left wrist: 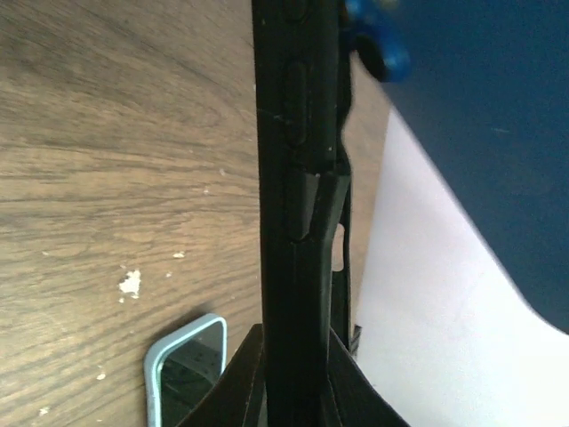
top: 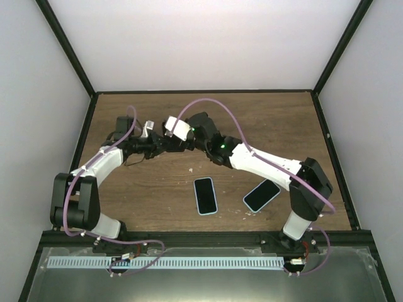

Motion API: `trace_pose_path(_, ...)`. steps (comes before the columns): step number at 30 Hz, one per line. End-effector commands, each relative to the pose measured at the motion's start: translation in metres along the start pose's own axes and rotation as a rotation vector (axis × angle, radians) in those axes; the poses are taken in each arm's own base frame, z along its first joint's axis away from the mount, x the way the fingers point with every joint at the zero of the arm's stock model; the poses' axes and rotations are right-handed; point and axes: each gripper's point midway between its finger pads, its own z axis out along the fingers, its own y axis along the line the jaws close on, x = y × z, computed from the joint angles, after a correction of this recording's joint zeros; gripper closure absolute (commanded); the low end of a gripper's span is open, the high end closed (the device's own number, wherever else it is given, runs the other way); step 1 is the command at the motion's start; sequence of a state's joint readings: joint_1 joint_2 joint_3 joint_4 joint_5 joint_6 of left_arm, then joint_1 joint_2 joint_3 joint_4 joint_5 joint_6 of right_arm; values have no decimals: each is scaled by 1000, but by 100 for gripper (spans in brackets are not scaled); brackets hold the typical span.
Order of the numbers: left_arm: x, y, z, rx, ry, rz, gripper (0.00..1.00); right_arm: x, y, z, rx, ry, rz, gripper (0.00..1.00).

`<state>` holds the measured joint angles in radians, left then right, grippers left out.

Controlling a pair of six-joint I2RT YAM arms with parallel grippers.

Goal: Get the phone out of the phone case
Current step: Remove the phone case from the phone, then place the phone case at the center of the board.

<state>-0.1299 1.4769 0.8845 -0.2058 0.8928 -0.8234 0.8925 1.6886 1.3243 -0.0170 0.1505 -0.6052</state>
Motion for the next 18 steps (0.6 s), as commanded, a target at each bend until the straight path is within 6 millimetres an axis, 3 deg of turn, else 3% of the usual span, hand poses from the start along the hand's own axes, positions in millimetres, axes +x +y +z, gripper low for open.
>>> trace_pose_path(1,-12,10,-5,-77,-59,76,100,-34,-57,-26,158,-58,24,99)
trace_pose_path(5,-18,18,-9,-119,-90,100,100,-41,-69,-36,200,-71,4,99)
trace_pose_path(10,-24,19,-11,-143,-101,146,100,-34,-78,-42,253,-53,-30,99)
trace_pose_path(14,-26,15,-3,-142,-65,180,100,-19,-83,-43,275,-25,-35,99)
trace_pose_path(18,-23,12,19,-186,-4,222,100,4,-89,-47,295,9,-22,99)
